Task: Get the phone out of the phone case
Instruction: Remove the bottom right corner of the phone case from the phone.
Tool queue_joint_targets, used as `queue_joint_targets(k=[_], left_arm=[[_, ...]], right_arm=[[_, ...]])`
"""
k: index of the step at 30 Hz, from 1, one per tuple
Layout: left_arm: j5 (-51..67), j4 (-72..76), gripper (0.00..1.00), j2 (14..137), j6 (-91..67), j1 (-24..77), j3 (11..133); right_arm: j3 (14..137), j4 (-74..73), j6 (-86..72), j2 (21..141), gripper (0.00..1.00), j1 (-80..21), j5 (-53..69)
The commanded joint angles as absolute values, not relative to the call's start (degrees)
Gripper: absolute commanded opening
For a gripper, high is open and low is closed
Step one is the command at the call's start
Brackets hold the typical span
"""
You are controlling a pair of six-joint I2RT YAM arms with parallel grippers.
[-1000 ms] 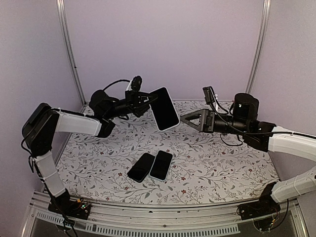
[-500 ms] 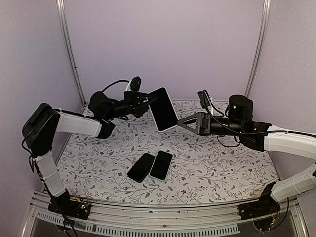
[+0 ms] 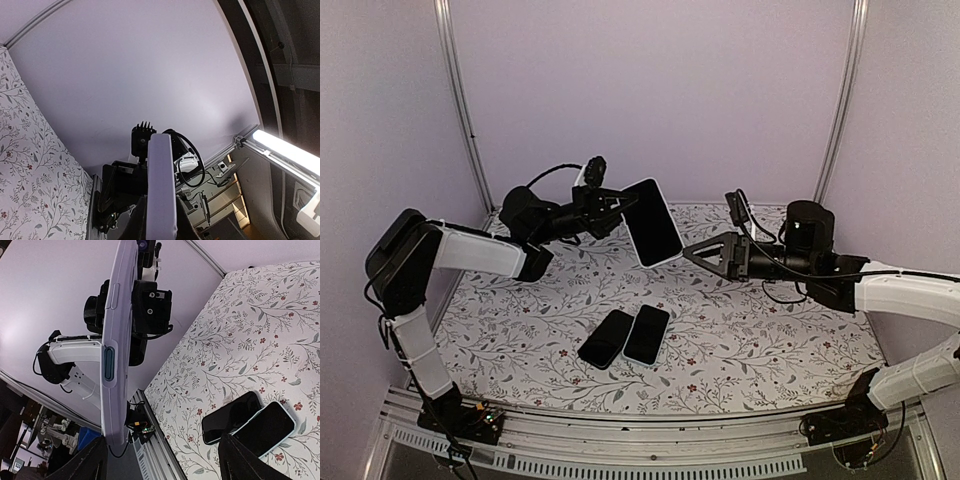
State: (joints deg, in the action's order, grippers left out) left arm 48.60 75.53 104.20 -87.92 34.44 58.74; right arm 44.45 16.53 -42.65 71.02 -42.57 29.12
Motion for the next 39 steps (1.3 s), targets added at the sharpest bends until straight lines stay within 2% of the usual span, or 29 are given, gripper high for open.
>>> queue_joint_targets(k=[1,16,26,29,35,39], left_arm=[[46.1,82.6,0.00,101.9,-91.5,34.9,59.9],[47.5,76.4,0.00,103.0,-87.3,37.9,62.4],[41.1,78.4,0.00,104.3,-85.3,41.1,61.3],[38.3,78.1,0.00,104.3,-85.1,41.6,60.6],[33.9,77.8,0.00,104.7,-87.8,42.1,59.4],[32.9,80.7,0.00,106.2,-93.1,42.2,59.3]], right_arm=[[41.8,12.1,-43.0,71.6,0.77,-40.8,27.4],[45.7,13.3,-42.5,76.4,0.77,-40.6,33.4],[45.6,24.6,-48.3,79.9,0.74,-40.7,39.8],[46.0,26.6,-49.1,80.6,0.65,-40.8,39.8],[46.6,26.4,-45.8,80.4,0.33,-42.8,35.3],[46.2,24.4,-42.0,80.3,0.23,-43.6,30.7]])
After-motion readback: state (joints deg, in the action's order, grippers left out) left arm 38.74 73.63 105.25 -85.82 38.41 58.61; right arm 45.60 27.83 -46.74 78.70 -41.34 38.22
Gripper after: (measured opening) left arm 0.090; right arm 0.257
